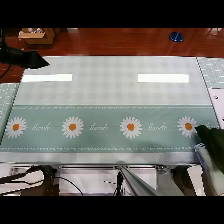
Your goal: Fold the shirts.
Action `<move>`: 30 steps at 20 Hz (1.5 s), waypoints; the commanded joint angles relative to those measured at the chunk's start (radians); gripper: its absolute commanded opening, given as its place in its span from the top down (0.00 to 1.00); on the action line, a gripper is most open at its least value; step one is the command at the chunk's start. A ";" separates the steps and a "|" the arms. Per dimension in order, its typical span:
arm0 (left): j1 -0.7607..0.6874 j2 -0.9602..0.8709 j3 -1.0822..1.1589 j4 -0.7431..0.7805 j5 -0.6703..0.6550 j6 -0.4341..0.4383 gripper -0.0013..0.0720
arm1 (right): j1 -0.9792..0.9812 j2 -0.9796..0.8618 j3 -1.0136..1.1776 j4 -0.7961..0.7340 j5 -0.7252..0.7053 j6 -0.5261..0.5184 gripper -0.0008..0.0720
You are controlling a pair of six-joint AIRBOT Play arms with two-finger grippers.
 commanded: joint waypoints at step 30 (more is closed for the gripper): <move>-0.622 -0.229 0.003 0.488 0.137 -0.360 0.06 | 1.280 -0.737 0.563 0.452 -0.300 -0.055 0.23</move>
